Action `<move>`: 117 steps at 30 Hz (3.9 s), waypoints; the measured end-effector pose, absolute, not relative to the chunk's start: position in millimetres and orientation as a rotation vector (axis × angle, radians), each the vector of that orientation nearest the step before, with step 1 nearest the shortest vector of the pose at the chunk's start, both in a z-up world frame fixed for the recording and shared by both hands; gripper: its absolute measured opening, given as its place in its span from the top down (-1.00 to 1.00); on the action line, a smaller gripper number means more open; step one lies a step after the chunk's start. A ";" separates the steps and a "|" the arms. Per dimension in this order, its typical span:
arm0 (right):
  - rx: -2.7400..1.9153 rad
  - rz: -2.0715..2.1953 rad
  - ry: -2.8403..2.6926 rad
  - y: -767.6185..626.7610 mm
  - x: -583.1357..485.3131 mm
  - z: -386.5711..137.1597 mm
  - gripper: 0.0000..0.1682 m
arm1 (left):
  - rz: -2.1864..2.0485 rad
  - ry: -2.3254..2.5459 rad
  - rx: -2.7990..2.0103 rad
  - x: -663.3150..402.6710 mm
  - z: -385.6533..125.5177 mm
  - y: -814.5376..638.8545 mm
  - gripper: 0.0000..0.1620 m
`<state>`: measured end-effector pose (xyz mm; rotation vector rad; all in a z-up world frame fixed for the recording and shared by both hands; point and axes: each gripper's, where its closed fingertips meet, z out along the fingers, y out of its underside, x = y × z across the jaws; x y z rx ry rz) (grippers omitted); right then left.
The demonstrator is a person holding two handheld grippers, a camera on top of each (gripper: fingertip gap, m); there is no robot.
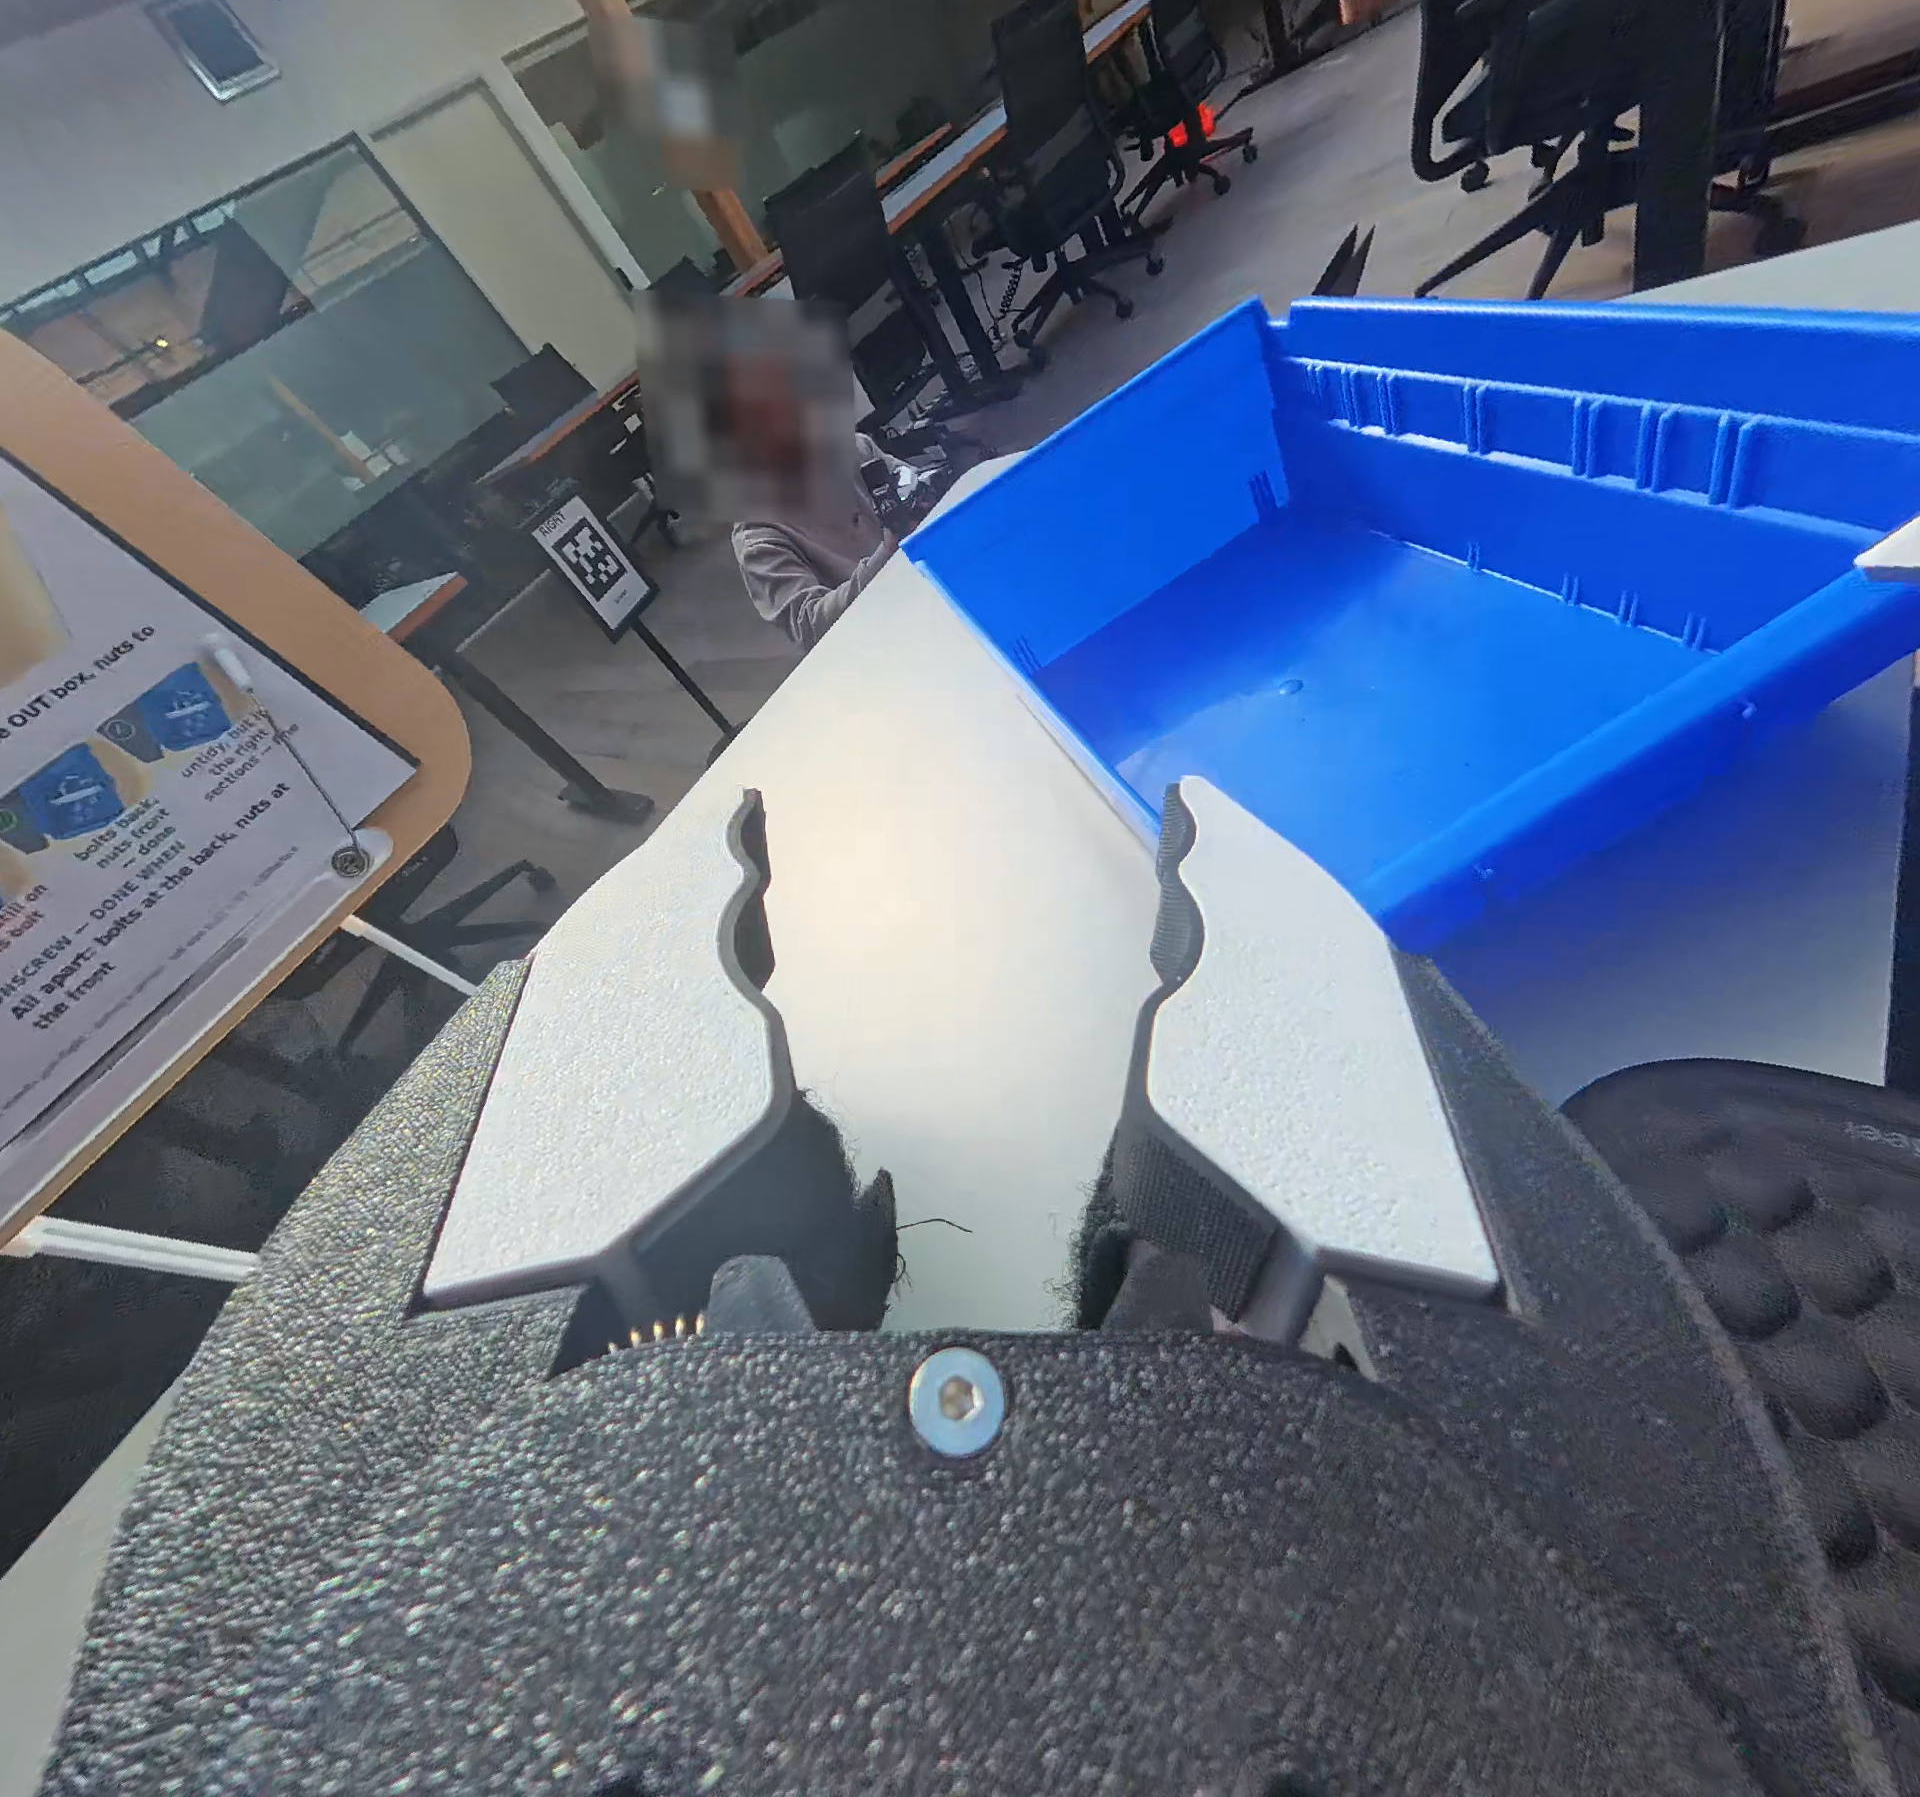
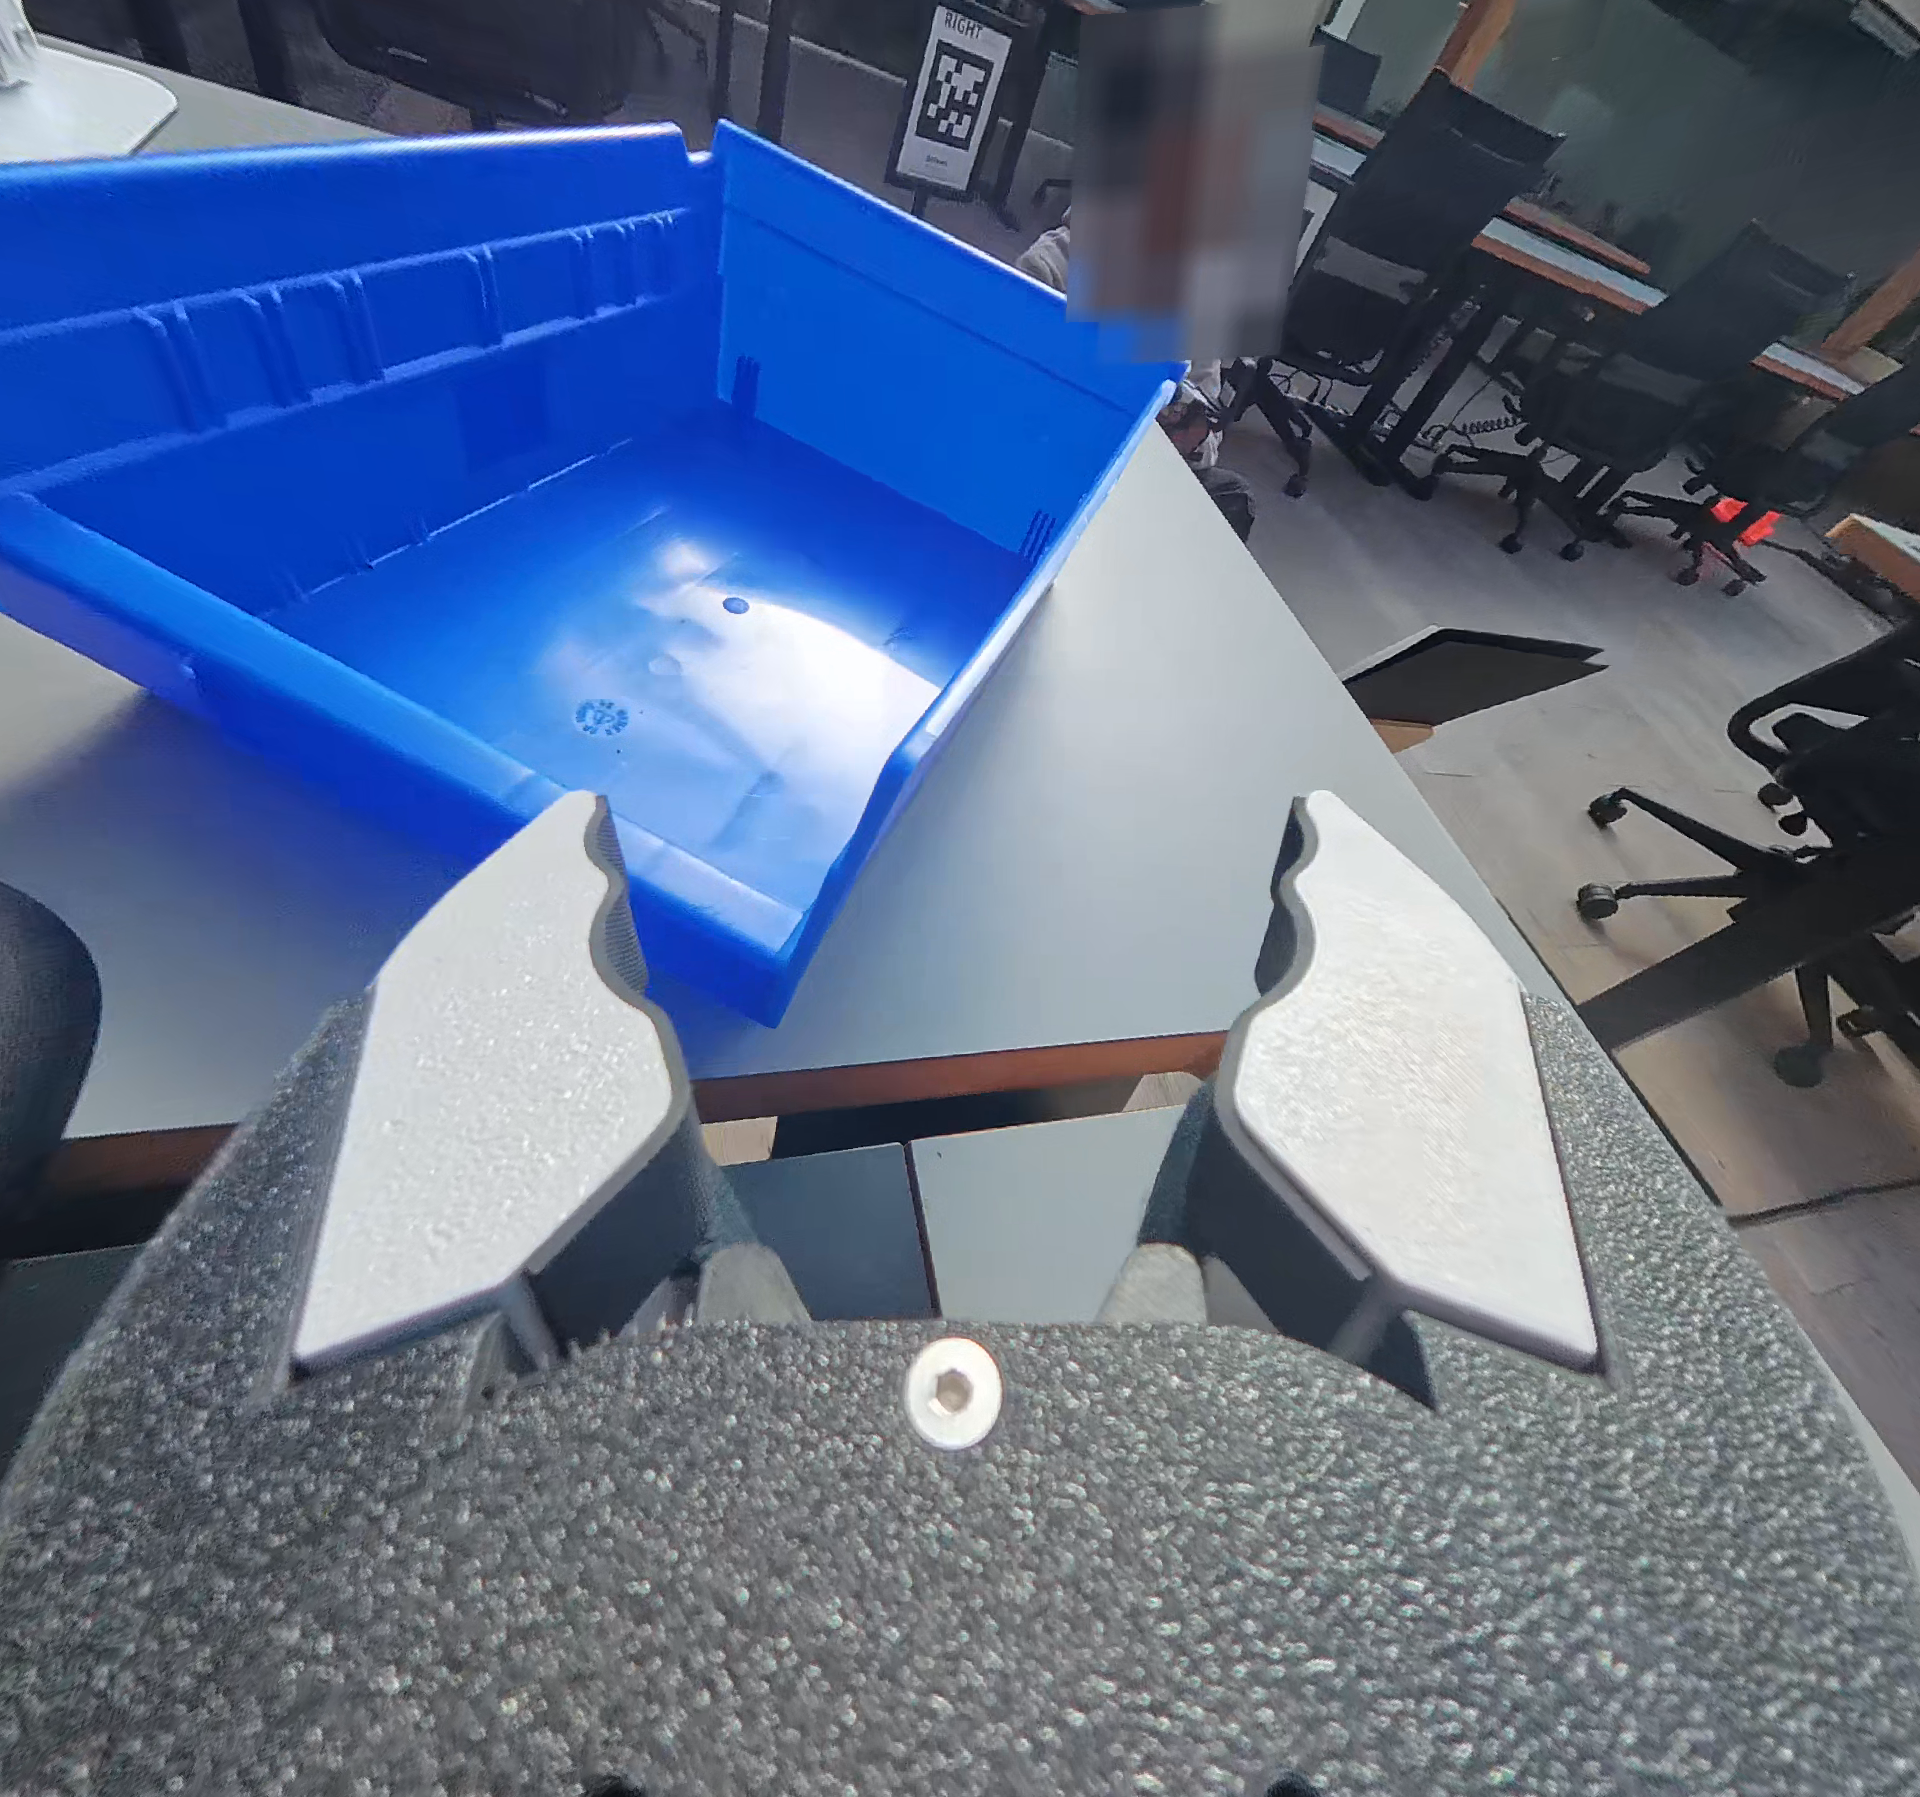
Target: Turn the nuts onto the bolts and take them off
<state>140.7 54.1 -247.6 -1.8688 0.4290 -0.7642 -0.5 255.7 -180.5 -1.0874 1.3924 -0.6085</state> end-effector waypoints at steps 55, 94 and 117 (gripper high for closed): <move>-1.453 -0.273 -0.137 262.1 12.3 -29.5 -0.35 | -0.433 0.811 -1.442 -311.4 -66.9 430.7 -0.03; -1.627 -0.367 -0.192 269.6 34.7 -64.9 -0.33 | 0.005 1.186 -2.687 -496.5 -319.6 552.0 0.88; -1.662 -0.313 -0.296 264.9 17.7 -68.3 -0.33 | -0.249 1.944 -1.841 -246.2 -209.5 395.0 0.88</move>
